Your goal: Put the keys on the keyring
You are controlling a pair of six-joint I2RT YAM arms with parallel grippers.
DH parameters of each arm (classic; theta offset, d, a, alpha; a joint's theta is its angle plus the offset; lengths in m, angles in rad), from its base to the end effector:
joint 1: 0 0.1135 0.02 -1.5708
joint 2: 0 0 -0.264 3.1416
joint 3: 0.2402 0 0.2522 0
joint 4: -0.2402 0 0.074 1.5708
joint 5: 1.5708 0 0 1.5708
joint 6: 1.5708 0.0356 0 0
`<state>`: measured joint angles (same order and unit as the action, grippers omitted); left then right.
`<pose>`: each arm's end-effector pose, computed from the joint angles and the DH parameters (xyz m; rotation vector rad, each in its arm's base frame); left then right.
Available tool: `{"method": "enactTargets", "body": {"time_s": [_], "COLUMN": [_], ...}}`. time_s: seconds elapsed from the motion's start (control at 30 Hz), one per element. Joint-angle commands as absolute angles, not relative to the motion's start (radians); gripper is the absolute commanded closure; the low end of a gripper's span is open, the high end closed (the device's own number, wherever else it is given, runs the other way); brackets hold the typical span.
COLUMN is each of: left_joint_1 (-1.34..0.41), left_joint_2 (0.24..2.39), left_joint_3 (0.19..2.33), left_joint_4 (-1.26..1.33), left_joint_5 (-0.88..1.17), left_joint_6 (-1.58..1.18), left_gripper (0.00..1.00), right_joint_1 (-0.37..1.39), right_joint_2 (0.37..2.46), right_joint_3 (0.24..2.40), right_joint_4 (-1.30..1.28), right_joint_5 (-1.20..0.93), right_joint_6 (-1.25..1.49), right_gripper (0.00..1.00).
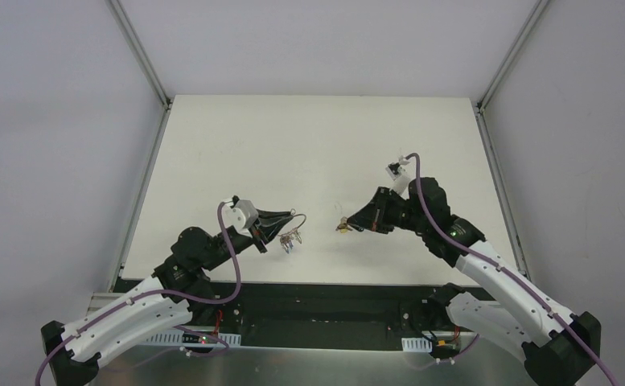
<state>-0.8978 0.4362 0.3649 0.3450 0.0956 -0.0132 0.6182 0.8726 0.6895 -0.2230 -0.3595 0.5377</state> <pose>0.0813 -0.1074 0.2970 0.6514 1.1773 -0.8371 0.1563 0.1265 0.2877 -0.3366 2.0947 1.0785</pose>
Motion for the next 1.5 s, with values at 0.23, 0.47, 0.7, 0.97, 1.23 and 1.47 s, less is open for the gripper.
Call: {"method": "enactTargets", "body": {"time_s": [0.23, 0.47, 0.7, 0.97, 1.23, 1.47], "left_joint_1": [-0.903, -0.903, -0.904, -0.904, -0.903, -0.904], "left_joint_2": [0.393, 0.380, 0.363, 0.356, 0.363, 0.363], "left_joint_3": [0.367, 0.356, 0.336, 0.319, 0.296, 0.296], "left_joint_4": [0.407, 0.427, 0.467, 0.534, 0.642, 0.695], "left_joint_5": [0.100, 0.113, 0.139, 0.190, 0.266, 0.320], "left_joint_6": [-0.009, -0.009, 0.019, 0.028, 0.024, 0.009], "left_gripper": [1.00, 1.00, 1.00, 1.00, 1.00, 1.00], "right_joint_1": [0.623, 0.709, 0.756, 0.791, 0.821, 0.840], "right_joint_2": [0.871, 0.942, 1.036, 1.098, 1.125, 1.144], "right_joint_3": [0.619, 0.593, 0.560, 0.538, 0.525, 0.514], "right_joint_4": [0.351, 0.568, 0.828, 0.990, 1.089, 1.175], "right_joint_5": [-0.689, -0.696, -0.719, -0.721, -0.697, -0.685], "right_joint_6": [0.749, 0.839, 0.957, 1.023, 1.076, 1.126], "right_gripper": [1.00, 1.00, 1.00, 1.00, 1.00, 1.00]}}
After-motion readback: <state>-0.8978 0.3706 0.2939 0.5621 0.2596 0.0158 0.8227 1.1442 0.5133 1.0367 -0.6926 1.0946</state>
